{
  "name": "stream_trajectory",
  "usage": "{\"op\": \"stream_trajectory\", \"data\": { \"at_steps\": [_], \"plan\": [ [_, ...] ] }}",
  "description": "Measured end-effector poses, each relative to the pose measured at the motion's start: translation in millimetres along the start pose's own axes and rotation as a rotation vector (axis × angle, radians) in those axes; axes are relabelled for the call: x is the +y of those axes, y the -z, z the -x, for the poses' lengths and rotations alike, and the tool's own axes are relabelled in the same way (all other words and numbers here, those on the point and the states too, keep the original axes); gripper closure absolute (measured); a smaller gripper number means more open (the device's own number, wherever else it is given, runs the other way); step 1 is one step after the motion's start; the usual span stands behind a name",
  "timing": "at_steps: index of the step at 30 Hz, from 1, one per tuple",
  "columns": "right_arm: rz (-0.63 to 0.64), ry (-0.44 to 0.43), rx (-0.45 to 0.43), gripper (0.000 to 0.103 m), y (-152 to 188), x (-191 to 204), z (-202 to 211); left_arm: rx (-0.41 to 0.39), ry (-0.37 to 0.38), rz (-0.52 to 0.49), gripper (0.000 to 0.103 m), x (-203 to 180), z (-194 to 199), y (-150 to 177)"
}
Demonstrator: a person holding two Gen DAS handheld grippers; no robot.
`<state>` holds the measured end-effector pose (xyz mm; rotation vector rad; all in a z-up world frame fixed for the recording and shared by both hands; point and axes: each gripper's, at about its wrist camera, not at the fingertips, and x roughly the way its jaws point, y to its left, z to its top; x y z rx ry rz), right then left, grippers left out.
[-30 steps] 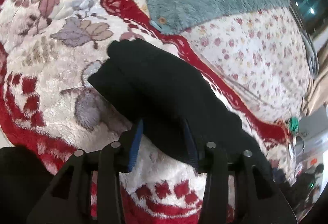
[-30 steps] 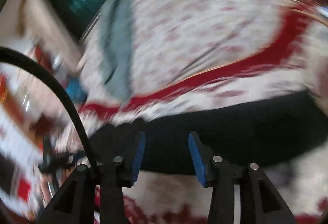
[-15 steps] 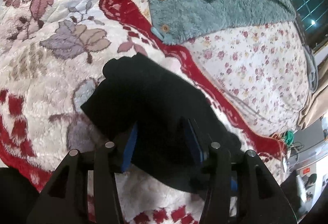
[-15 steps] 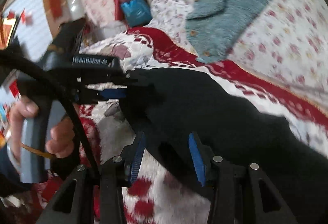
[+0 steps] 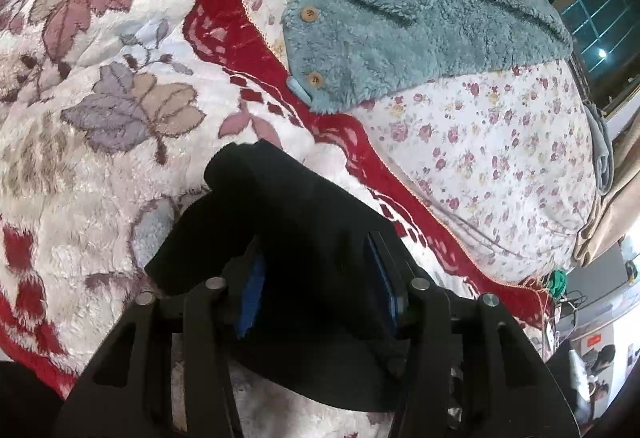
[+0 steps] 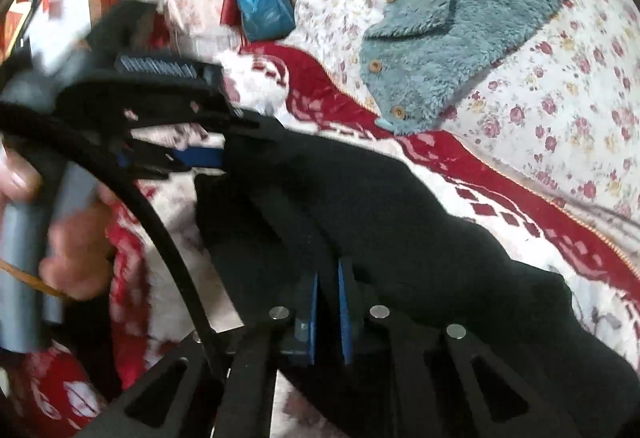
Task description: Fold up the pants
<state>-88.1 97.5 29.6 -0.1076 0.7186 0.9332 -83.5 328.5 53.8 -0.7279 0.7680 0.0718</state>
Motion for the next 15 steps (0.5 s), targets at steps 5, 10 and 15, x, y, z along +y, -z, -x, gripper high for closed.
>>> {"op": "stream_trajectory", "data": {
  "at_steps": [5,10,15],
  "plan": [
    [-0.029,-0.042,-0.023,0.096,-1,6,22,-0.043,0.013,-0.03,0.083,-1,24,7],
    [-0.009,-0.057,-0.012,0.096,10,24,29,-0.037,-0.037,-0.051,0.084,7,31,21],
    [-0.051,-0.049,0.058,0.096,24,17,-3,-0.002,-0.121,-0.025,0.084,24,12,29]
  ]
}}
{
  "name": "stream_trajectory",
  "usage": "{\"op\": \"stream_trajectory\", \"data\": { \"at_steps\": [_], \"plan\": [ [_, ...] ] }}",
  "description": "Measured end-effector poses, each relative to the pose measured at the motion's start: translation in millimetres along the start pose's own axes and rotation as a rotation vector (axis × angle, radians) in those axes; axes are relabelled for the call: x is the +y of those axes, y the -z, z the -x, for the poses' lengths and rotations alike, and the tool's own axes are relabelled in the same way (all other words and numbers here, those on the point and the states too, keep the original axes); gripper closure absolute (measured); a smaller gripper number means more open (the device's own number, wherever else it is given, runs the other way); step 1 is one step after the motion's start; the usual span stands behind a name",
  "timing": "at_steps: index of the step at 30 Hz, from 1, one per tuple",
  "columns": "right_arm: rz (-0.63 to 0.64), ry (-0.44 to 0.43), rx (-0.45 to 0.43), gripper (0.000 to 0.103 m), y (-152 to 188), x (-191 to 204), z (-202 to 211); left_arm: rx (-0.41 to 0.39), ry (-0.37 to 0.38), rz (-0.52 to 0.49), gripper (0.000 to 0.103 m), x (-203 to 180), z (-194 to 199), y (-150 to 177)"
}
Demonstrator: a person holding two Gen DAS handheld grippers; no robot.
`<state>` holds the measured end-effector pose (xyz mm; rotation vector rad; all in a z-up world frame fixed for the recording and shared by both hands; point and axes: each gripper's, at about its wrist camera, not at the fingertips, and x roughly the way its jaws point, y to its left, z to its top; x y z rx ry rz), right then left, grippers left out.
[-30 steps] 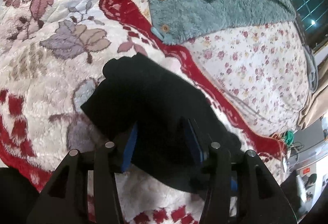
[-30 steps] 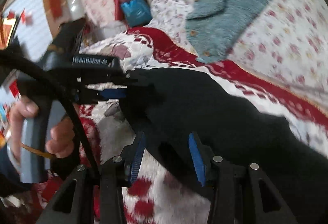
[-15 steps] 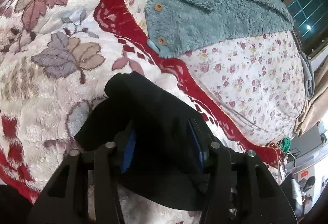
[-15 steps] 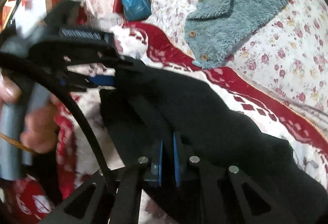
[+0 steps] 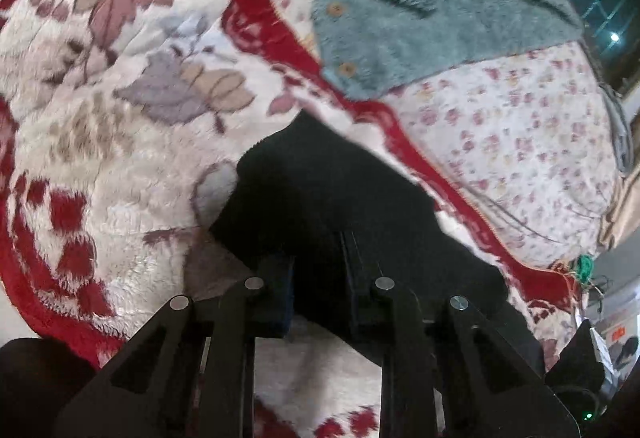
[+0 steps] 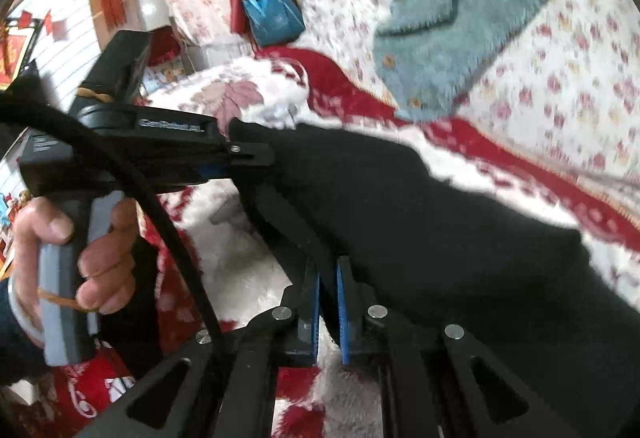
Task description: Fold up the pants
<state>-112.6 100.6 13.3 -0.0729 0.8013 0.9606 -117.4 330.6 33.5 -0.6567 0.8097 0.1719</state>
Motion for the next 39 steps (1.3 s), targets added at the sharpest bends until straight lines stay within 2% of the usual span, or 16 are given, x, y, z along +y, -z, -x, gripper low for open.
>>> {"op": "stream_trajectory", "data": {
  "at_steps": [4,7,9,12,15,17,20,28,33,36,39],
  "plan": [
    [-0.063,-0.035,0.013,0.091,-1,-5,2,0.001,-0.012,-0.002,0.083,1,-1,1],
    [-0.089,-0.069,-0.016,0.08,-5,-5,21,0.009,-0.031,0.0,0.08,1,8,-4],
    [-0.091,-0.082,-0.061,0.078,-7,-5,39,-0.015,-0.062,0.008,0.07,3,20,-6],
    [-0.092,-0.085,-0.09,0.073,-9,-7,56,-0.074,-0.09,0.009,0.062,5,42,-10],
    [-0.121,-0.062,-0.13,0.073,-8,-15,73,-0.112,-0.093,-0.038,0.06,-5,61,-12],
    [-0.156,-0.048,-0.153,0.073,-6,-25,84,-0.132,-0.089,-0.084,0.054,-17,70,-11],
    [-0.206,-0.008,-0.164,0.073,-3,-40,97,-0.138,-0.049,-0.149,0.052,-42,74,-6],
    [-0.273,0.113,-0.19,0.072,22,-78,143,-0.027,0.059,-0.255,0.052,-107,44,22],
    [-0.349,0.179,-0.22,0.071,43,-110,175,0.037,0.092,-0.303,0.052,-134,23,42],
    [-0.387,0.223,-0.235,0.064,55,-127,193,0.071,0.103,-0.346,0.052,-151,12,54],
    [-0.41,0.25,-0.241,0.064,63,-142,209,0.09,0.116,-0.357,0.052,-161,4,60]
  ]
}}
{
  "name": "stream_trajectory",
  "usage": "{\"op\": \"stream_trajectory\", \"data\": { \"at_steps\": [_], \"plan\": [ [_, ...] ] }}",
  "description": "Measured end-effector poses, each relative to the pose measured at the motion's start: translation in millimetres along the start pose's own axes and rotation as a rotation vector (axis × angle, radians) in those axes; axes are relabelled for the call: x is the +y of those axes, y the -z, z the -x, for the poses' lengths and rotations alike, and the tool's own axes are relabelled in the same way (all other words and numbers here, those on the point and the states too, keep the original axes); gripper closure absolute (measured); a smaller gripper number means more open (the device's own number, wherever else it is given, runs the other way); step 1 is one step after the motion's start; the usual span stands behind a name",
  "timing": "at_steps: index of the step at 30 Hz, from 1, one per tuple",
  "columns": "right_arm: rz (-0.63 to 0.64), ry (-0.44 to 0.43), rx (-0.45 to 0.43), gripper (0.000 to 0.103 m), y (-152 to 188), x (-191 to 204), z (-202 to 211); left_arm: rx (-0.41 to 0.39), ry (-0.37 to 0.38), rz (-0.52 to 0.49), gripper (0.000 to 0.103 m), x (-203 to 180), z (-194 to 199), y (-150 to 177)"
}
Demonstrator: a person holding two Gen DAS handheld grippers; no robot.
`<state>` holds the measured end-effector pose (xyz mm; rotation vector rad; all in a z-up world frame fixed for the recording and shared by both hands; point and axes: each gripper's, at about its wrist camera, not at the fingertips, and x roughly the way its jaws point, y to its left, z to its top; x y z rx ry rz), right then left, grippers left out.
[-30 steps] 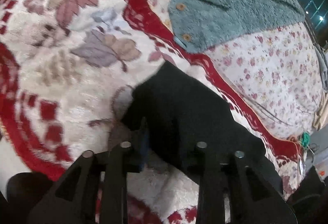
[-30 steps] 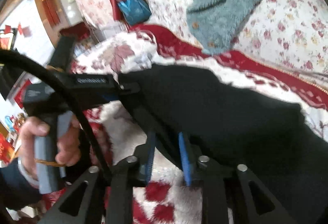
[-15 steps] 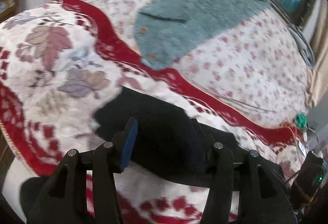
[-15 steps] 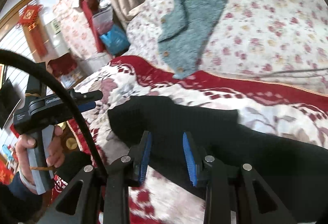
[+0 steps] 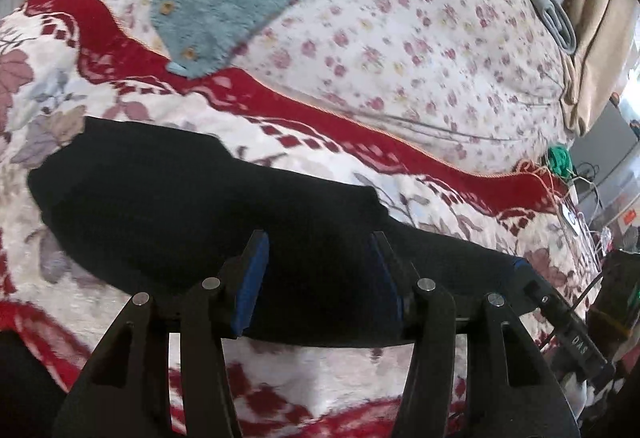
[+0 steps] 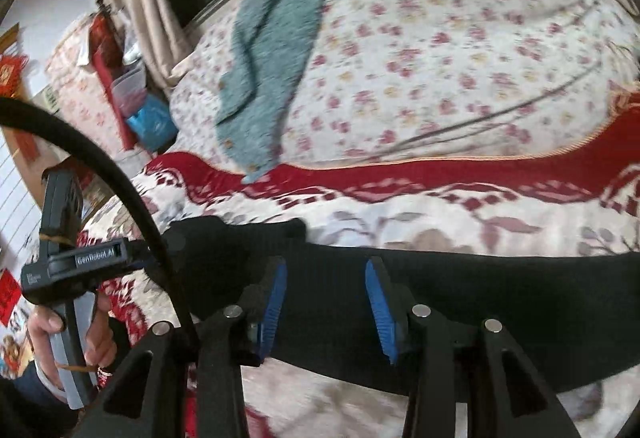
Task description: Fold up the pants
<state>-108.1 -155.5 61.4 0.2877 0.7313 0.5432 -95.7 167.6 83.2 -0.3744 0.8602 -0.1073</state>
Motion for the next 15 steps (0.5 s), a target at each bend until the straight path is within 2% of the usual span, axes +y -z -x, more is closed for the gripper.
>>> {"op": "stream_trajectory", "data": {
  "at_steps": [5,7,15],
  "plan": [
    [-0.036,0.074,-0.025,0.063,-2,-41,26,0.027,0.013,0.011,0.052,-8,-12,-3],
    [-0.052,0.109,-0.031,0.058,-1,-57,34,0.035,0.019,0.019,0.052,-8,-15,-3],
    [-0.233,0.237,-0.053,0.056,16,-141,77,0.041,0.02,-0.003,0.052,-13,-21,-5]
  ]
}}
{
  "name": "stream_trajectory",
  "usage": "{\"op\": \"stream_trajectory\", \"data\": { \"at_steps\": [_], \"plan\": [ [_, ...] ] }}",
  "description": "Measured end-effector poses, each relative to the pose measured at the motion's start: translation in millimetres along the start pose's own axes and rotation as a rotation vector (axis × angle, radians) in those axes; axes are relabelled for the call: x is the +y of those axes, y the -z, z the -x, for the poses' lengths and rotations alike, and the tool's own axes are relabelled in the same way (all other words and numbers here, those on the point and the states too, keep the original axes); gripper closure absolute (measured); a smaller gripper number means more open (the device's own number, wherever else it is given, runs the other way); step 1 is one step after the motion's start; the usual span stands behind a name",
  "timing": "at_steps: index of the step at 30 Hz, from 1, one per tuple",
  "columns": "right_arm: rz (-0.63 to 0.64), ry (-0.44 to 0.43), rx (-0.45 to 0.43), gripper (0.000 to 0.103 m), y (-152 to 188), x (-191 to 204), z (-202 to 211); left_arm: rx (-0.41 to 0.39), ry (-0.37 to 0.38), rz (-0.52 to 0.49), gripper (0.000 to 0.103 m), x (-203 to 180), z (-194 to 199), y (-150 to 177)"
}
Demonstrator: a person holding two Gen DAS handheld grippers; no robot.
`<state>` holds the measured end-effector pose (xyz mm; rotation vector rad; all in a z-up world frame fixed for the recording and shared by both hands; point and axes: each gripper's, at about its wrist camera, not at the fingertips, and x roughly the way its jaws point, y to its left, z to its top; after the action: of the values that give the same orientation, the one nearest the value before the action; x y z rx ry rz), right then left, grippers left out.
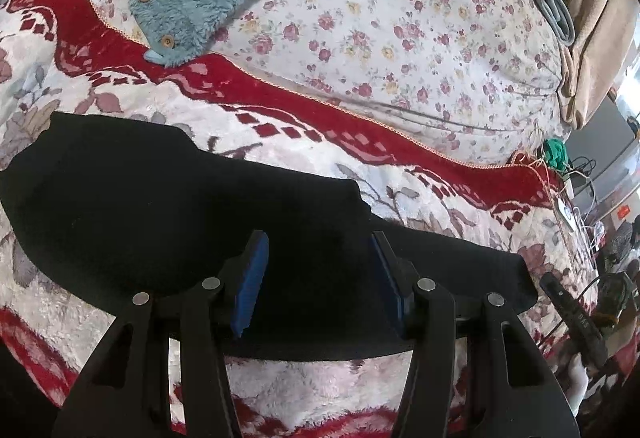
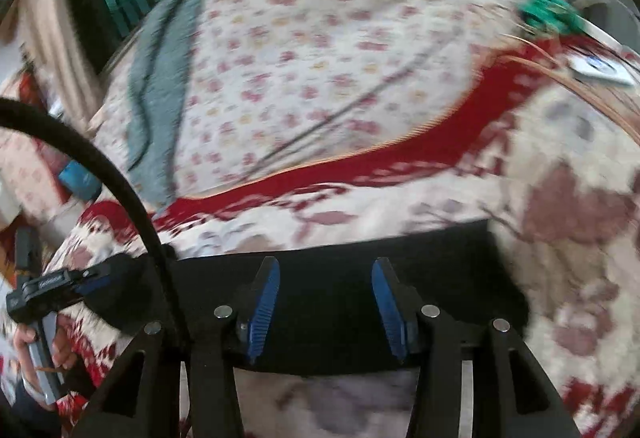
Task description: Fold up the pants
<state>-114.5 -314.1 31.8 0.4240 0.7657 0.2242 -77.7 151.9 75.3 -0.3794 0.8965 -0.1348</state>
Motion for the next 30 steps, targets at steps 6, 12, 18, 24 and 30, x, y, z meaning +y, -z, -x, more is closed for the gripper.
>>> {"op": "stream_trajectory", "data": {
  "at_steps": [6,12,18,24,30],
  "plan": [
    [-0.061,-0.013,0.01,0.055,-1,-17,0,0.018,-0.022,0.005,0.052,7,-5,2],
    [-0.055,-0.171,0.031,0.055,-6,21,-29,-0.013,-0.053,0.053,0.052,39,13,4],
    [-0.07,-0.443,0.14,0.055,-11,91,-89,-0.038,-0.085,0.106,0.052,69,26,2],
    [0.087,-0.476,0.307,0.055,-8,176,-165,-0.084,-0.148,0.181,0.052,105,33,-8],
    [0.156,-0.507,0.459,0.06,10,224,-226,-0.071,-0.181,0.19,0.052,127,26,1]
  ]
}}
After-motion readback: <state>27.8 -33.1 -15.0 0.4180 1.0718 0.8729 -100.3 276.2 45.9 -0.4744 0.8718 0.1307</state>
